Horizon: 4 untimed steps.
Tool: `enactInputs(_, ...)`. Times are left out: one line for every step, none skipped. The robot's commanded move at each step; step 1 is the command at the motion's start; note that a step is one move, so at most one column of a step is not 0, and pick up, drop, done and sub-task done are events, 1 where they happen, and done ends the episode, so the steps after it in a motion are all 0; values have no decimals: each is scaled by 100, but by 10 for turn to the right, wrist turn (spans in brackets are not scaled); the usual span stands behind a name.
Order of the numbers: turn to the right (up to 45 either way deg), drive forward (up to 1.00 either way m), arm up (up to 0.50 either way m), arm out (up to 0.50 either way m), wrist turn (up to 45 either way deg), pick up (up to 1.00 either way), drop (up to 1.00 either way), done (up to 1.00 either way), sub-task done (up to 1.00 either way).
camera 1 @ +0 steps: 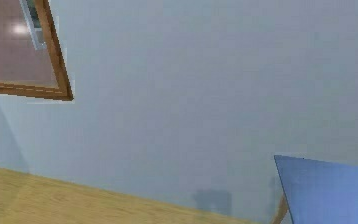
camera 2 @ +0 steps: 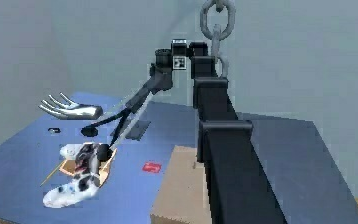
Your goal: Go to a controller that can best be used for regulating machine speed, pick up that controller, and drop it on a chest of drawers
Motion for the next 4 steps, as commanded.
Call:
enactInputs(0,0,0,-38,0,0,0,0,0)
enactInputs(-450,0,0,0,0,0,0,0,0)
enactInputs(-450,0,0,0,0,0,0,0,0)
enactInputs(-450,0,0,0,0,0,0,0,0)
